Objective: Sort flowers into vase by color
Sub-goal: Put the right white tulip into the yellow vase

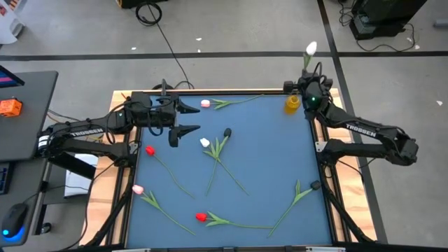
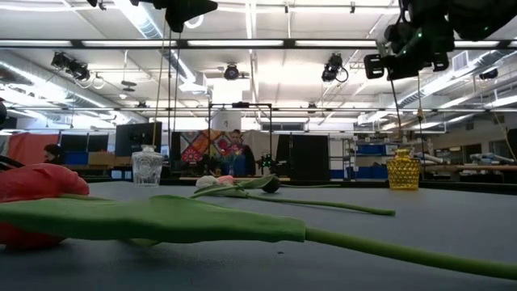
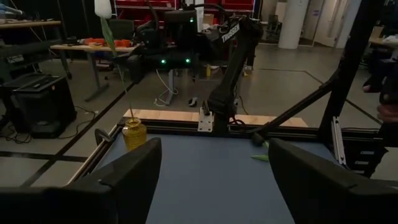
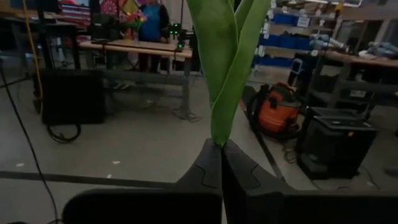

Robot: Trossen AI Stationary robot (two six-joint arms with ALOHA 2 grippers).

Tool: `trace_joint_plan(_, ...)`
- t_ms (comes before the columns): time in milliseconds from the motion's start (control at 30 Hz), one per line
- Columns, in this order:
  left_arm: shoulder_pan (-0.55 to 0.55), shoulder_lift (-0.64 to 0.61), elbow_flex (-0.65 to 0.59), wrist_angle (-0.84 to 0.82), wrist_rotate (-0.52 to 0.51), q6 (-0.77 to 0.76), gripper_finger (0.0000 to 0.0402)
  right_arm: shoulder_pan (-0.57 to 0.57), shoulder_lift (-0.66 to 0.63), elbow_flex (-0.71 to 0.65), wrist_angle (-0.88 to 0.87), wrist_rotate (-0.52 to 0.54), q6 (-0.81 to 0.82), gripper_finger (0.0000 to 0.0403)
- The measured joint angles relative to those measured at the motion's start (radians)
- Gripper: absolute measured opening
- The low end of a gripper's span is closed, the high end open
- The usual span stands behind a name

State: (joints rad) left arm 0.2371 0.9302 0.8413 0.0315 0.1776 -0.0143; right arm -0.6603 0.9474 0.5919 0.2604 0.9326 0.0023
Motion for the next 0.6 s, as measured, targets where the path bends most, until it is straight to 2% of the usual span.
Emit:
trace_joint_plan(200,0.0,0.0,0.0,0.0,0.0,0.0,0.0302,-0.026,0.019,-0.044,-0.001,-0.059,0.031,0.0004)
trace_joint_plan(467,0.0,0.0,0.0,0.0,0.0,0.0,0.0302,-0.043,0.073,-0.067,-0.072,-0.135,0.123,0.0068)
trace_joint_plan(600,0.0,0.0,0.0,0.001,0.0,0.0,0.0302,-0.043,0.074,-0.052,-0.208,-0.184,0.227,0.0093)
